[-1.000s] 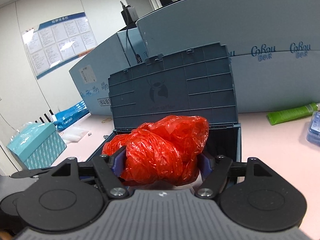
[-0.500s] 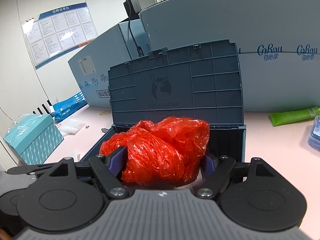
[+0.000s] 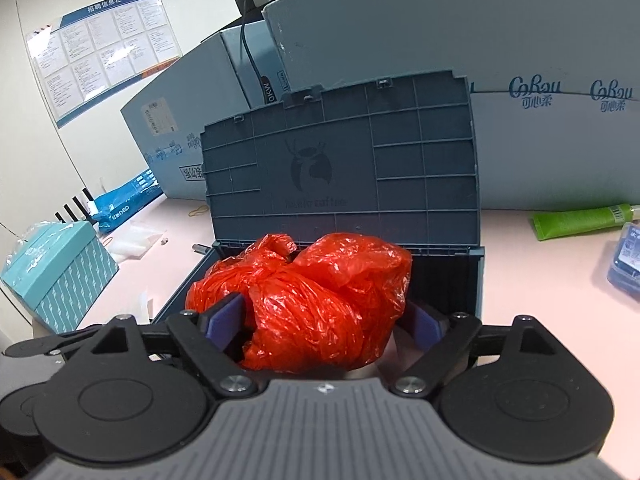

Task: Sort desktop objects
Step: 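Lower the red bag into the blue box with both grippers, then open both grippers to release the red bag into the box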

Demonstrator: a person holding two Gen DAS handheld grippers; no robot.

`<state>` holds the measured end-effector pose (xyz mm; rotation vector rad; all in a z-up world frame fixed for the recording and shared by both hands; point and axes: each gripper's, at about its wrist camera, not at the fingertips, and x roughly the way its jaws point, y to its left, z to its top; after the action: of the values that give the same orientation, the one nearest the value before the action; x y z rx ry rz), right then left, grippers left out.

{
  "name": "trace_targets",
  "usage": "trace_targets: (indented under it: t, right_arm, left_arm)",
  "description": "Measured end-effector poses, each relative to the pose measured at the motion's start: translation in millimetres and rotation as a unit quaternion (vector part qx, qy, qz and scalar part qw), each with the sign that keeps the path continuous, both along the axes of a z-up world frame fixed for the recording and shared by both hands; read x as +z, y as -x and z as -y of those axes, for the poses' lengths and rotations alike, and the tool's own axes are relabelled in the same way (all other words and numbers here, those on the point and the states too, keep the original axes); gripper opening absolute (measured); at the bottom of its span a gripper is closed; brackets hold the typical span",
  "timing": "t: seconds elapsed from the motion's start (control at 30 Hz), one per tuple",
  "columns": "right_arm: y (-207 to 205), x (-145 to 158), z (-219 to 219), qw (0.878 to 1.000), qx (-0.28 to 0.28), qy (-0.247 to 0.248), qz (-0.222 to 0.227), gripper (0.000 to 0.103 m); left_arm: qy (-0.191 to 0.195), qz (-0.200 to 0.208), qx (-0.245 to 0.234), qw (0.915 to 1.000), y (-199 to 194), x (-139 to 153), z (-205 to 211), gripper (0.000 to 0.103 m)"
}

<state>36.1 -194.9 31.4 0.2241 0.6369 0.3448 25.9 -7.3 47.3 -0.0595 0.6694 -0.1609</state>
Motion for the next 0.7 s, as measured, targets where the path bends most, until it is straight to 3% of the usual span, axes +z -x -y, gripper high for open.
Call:
trace_targets:
  t: [0.13,0.43,0.7]
  right_arm:
    - [6.7,3.9,3.2,1.000,-0.001,-0.003,0.007,0.096]
    - [13.6,11.6,7.8,1.000,-0.008,-0.013,0.022,0.096]
    - [5.7,25.9,9.3,1.000,-0.008,-0.001,0.024,0.096]
  left_arm:
    - [0.004,0.005,0.003,1.0000,6.4,5.1,0.1,0.059]
    - [-0.001,0.014,0.001,0.9999,18.1,13.0,5.7,0.063]
    - [0.002,0.033,-0.002,0.9995,13.0,30.9,8.4,0.081]
